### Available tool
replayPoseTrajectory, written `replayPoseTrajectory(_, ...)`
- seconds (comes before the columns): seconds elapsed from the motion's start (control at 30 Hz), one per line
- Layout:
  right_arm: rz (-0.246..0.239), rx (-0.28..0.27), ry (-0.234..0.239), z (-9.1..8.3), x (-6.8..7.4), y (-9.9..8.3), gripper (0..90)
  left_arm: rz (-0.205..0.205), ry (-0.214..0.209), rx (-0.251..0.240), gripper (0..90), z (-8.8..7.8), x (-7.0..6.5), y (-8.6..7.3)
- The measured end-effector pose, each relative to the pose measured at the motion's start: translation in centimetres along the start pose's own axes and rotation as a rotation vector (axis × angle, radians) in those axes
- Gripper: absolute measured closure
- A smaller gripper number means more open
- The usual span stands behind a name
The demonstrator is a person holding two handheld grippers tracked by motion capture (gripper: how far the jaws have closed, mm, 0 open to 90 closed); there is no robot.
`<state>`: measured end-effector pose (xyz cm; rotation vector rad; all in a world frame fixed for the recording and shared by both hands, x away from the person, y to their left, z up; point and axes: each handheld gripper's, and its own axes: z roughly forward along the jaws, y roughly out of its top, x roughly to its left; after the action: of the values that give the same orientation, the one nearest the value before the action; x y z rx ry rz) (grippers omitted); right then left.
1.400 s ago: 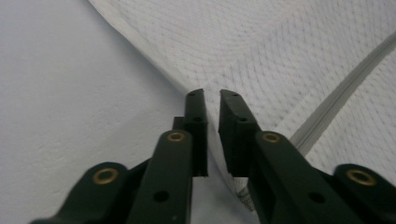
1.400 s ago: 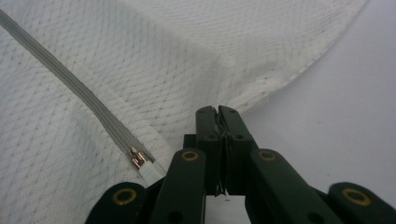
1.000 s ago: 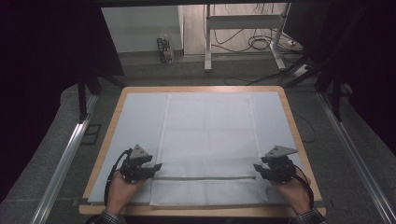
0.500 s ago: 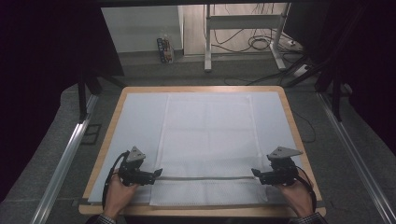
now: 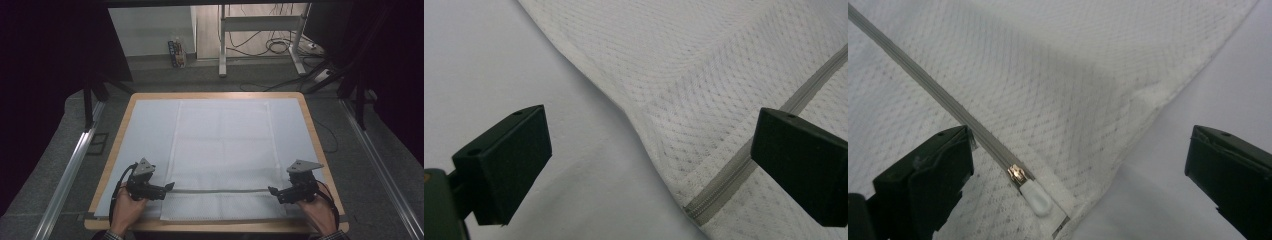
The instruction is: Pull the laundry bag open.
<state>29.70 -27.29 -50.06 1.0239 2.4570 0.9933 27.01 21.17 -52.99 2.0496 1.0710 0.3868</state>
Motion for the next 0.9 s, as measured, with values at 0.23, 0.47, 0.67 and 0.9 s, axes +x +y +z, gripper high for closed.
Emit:
replayPoseTrajectory(0.23,-0.047,0.012,-0.015,-0.2,0.7,-0.1,0.0,0.042,0.004,0.014,2.8,0.4,-0.5,0.0)
replayPoseTrajectory(0.47,-0.047,0.016,0.024,-0.6,1.2,-0.6,0.0,0.055,0.015,0.014,2.8,0.4,-0.5,0.0)
replayPoseTrajectory(0.67,-0.048,0.034,0.005,-0.6,1.8,-1.0,0.0,0.067,0.015,0.016,2.8,0.5,-0.6,0.0)
replayPoseTrajectory(0.9,0.005,0.074,0.008,-0.5,2.3,-1.5,0.0,0.079,0.02,0.026,2.8,0.7,-0.7,0.0)
